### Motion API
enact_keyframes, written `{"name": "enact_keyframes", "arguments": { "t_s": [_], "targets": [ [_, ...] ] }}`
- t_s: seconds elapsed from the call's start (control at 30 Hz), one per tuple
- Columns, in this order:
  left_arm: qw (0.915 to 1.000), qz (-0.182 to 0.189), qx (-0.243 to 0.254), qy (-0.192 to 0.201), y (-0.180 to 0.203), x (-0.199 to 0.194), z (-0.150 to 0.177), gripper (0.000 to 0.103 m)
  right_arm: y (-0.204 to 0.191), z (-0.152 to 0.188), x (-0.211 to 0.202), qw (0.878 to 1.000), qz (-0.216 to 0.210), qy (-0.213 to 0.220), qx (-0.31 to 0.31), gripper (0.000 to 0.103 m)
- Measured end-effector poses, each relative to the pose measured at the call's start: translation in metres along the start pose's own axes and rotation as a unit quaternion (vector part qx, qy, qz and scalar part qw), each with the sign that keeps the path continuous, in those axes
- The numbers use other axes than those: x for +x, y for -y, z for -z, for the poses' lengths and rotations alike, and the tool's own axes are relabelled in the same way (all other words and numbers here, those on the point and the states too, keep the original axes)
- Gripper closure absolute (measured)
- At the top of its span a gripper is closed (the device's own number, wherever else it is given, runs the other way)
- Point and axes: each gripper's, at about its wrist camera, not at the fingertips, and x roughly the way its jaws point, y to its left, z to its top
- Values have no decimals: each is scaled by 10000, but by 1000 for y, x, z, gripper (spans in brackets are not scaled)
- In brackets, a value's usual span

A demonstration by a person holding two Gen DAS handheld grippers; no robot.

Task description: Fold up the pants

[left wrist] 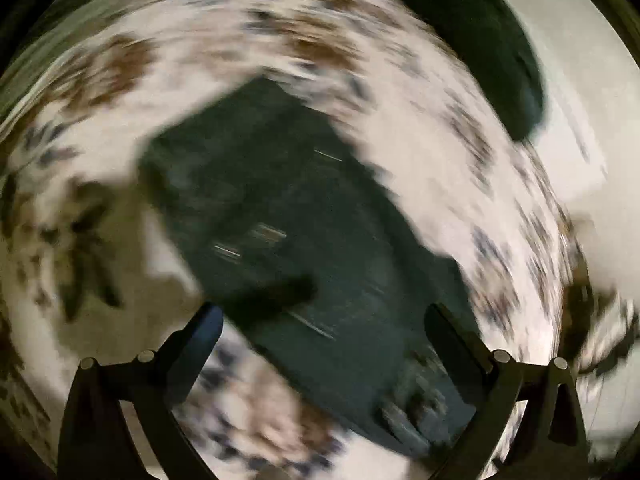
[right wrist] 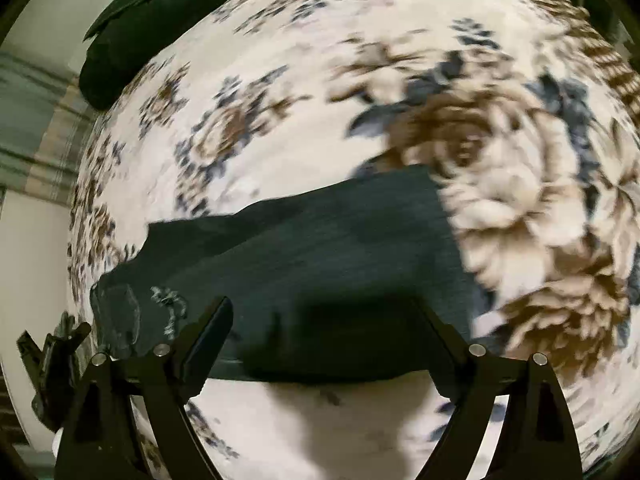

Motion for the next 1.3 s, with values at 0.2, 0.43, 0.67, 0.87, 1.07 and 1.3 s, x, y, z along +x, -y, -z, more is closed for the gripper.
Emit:
{"name": "enact_keyframes", "arguments": {
  "t_s": [0.2,0.43,0.67,0.87,1.07,1.3],
  "targets": [
    [9922,-46,-1219,267,-77,36,-34,1,-32,9,31,9993,21,-306,-236,13],
    [9902,269,-1058,873,-77,56,-51,19,-40,9,64,9990,88,-404,-184,13],
    [9883,387,-281,1451,-43,22,-52,81,-36,8,68,9987,250,-385,-217,13],
    [9725,833,685,2063,24,-58,-28,82,-21,9,52,9994,243,-255,-49,13],
    [9561,1294,1504,2157,101,-111,23,83,9,13,20,9996,85,-90,239,13],
    [9471,1500,2256,1719,179,-110,99,83,76,13,-21,9977,127,116,651,13]
  ]
}}
